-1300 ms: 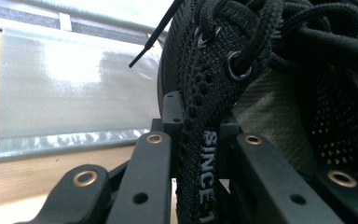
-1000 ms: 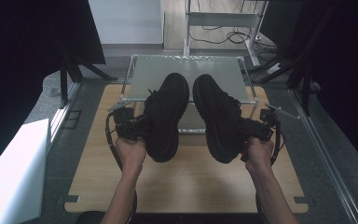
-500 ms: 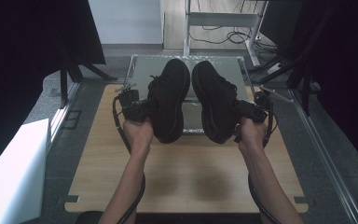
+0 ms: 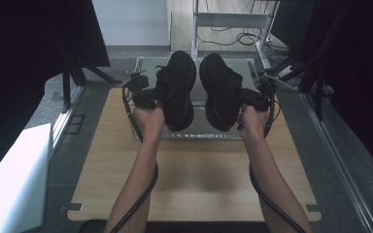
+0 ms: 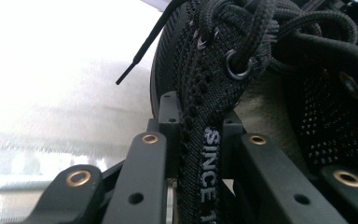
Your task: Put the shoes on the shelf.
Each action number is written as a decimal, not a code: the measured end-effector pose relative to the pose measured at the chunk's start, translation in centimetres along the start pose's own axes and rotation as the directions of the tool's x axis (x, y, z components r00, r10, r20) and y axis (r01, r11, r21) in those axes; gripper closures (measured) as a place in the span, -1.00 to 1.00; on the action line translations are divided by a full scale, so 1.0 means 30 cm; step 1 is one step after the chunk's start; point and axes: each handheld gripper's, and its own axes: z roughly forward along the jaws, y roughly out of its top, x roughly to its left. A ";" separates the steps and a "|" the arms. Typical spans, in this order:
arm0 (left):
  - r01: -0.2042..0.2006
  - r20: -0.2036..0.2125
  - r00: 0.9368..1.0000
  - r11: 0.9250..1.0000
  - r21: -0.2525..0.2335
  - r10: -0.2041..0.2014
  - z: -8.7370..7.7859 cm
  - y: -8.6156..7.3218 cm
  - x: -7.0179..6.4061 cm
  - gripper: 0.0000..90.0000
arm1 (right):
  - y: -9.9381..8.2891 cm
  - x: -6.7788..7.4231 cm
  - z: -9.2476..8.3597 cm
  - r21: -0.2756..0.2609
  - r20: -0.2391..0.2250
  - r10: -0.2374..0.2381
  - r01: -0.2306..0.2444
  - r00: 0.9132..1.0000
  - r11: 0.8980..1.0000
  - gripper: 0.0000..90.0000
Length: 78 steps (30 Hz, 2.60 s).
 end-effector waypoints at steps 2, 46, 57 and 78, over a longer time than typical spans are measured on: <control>0.000 -0.012 1.000 1.000 0.004 0.000 0.017 0.010 -0.007 0.72 | 0.008 0.005 0.015 -0.003 0.018 -0.004 0.004 1.000 1.000 0.68; -0.123 0.164 0.980 0.991 0.048 0.113 0.038 0.067 -0.036 -0.04 | 0.068 0.026 0.065 0.008 -0.107 -0.185 0.187 0.977 0.982 -0.20; -0.181 0.292 0.941 0.983 0.011 0.170 -0.090 -0.069 0.026 0.34 | -0.033 -0.044 -0.077 -0.002 -0.214 -0.256 0.261 0.943 0.965 0.26; -0.248 0.353 0.906 0.969 -0.001 0.232 -0.147 -0.268 0.026 0.80 | -0.222 -0.075 -0.162 0.022 -0.309 -0.304 0.326 0.901 0.945 0.92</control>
